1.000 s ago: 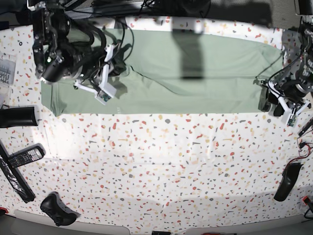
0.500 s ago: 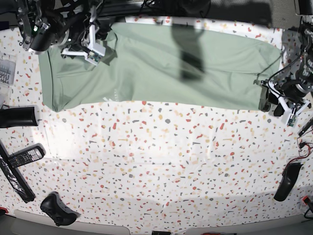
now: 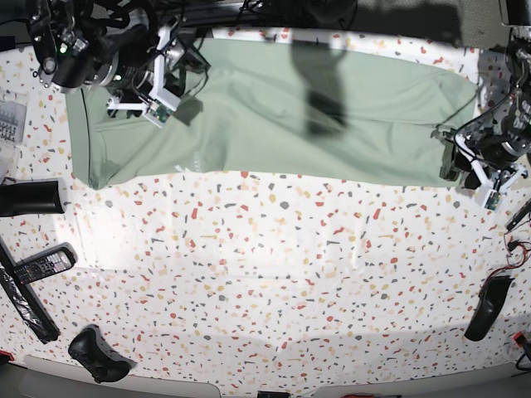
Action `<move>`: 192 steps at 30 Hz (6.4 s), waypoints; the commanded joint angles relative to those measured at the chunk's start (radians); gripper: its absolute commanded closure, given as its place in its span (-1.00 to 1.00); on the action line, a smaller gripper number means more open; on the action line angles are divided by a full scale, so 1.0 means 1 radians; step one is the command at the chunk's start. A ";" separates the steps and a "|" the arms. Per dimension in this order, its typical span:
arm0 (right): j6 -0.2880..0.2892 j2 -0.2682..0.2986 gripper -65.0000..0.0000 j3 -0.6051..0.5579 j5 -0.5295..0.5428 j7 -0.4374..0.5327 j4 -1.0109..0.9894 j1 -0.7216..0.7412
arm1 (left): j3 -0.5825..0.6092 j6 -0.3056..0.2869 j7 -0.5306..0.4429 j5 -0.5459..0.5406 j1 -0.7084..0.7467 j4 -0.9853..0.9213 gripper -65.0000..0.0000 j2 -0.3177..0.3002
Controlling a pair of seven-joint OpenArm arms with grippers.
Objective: Fold the T-shirt properly
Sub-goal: 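Hold the shirt end with the right gripper while raising the left gripper, then move the left gripper over the shirt's other end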
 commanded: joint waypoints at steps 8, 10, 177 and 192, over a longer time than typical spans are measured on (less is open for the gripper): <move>0.006 -0.034 -0.04 0.014 0.017 0.126 0.076 0.056 | -0.006 0.001 -0.029 -0.010 0.019 0.013 0.23 -0.019; 0.006 -0.058 -0.04 0.023 0.041 0.126 0.084 0.085 | -0.006 0.000 -0.015 -0.010 0.022 0.013 0.23 -0.019; 0.006 -0.084 -0.04 0.033 0.090 0.077 0.084 0.119 | 0.169 0.111 -0.035 0.294 -0.020 0.043 0.06 0.024; 0.006 -0.084 -0.04 0.033 0.090 0.077 0.084 0.119 | 0.169 0.111 -0.056 0.242 -0.017 -0.027 0.93 0.025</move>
